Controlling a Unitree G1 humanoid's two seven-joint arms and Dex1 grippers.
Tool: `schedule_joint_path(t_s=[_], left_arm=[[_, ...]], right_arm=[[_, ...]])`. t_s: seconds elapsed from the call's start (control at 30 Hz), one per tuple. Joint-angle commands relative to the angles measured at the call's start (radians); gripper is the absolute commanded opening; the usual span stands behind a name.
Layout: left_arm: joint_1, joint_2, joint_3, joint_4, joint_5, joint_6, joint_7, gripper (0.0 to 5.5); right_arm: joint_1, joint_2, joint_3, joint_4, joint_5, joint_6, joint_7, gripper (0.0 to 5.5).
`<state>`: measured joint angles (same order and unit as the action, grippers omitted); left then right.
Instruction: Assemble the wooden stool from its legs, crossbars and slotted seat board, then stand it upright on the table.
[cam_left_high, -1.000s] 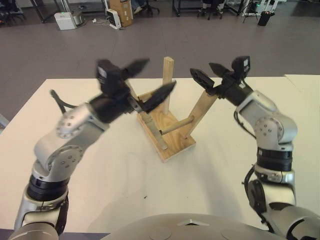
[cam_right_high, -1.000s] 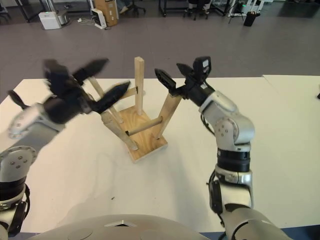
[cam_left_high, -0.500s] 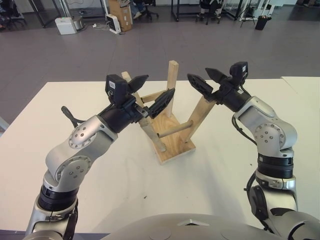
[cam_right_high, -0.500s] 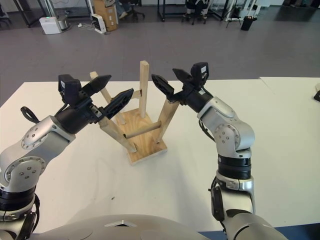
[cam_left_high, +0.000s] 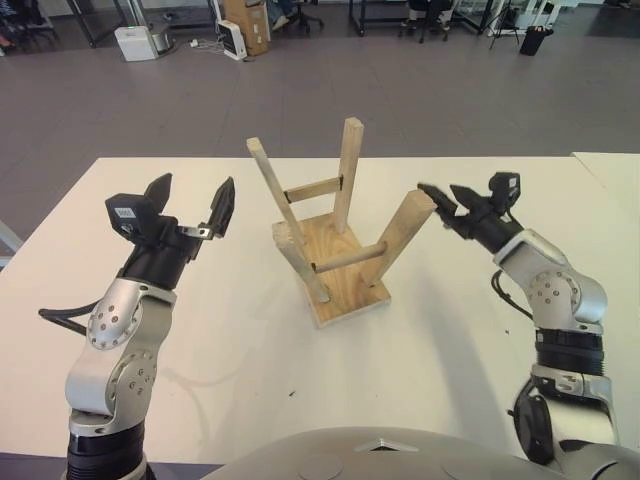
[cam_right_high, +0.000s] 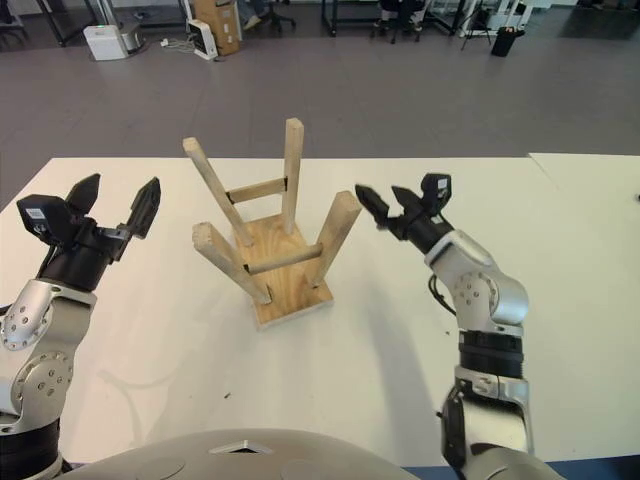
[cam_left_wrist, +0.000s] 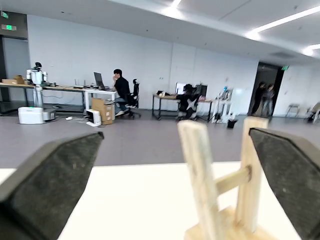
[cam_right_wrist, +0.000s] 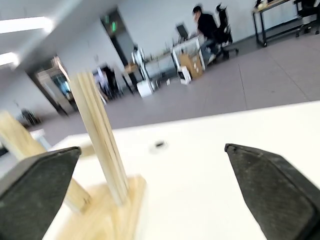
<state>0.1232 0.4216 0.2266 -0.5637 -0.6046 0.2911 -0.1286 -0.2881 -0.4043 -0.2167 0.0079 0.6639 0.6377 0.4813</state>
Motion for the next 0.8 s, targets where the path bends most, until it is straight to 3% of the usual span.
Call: schedule_joint_path(t_s=[0.03, 0.1, 0.2, 0.4, 0.53, 0.67, 0.8], left_arm=[[0.031, -0.022, -0.016, 0.042, 0.052, -0.023, -0.043, 5.36], [0.033, -0.041, -0.022, 0.056, 0.063, -0.030, -0.054, 5.36], [0.032, -0.060, -0.024, 0.067, 0.075, -0.037, -0.075, 5.36], [0.032, -0.082, -0.026, 0.086, 0.095, -0.051, -0.100, 5.36], [0.029, -0.094, -0.020, 0.101, 0.107, -0.059, -0.118, 5.36], [0.013, -0.098, -0.024, 0.117, 0.115, -0.063, -0.135, 5.36], [0.004, -0.100, -0.022, 0.137, 0.114, -0.065, -0.155, 5.36]], right_arm=[[-0.046, -0.019, -0.124, 0.017, 0.176, 0.029, 0.136, 5.40], [-0.057, -0.022, -0.168, -0.041, 0.343, 0.130, 0.192, 5.40], [0.038, -0.068, -0.082, -0.174, 0.437, 0.267, 0.288, 5.40], [0.155, -0.110, 0.030, -0.214, 0.323, 0.225, 0.365, 5.40], [0.201, -0.180, 0.158, -0.148, 0.098, 0.081, 0.452, 5.40], [0.214, -0.087, 0.262, -0.085, -0.029, -0.043, 0.430, 5.40], [0.191, 0.031, 0.283, 0.011, -0.117, -0.160, 0.342, 5.40]])
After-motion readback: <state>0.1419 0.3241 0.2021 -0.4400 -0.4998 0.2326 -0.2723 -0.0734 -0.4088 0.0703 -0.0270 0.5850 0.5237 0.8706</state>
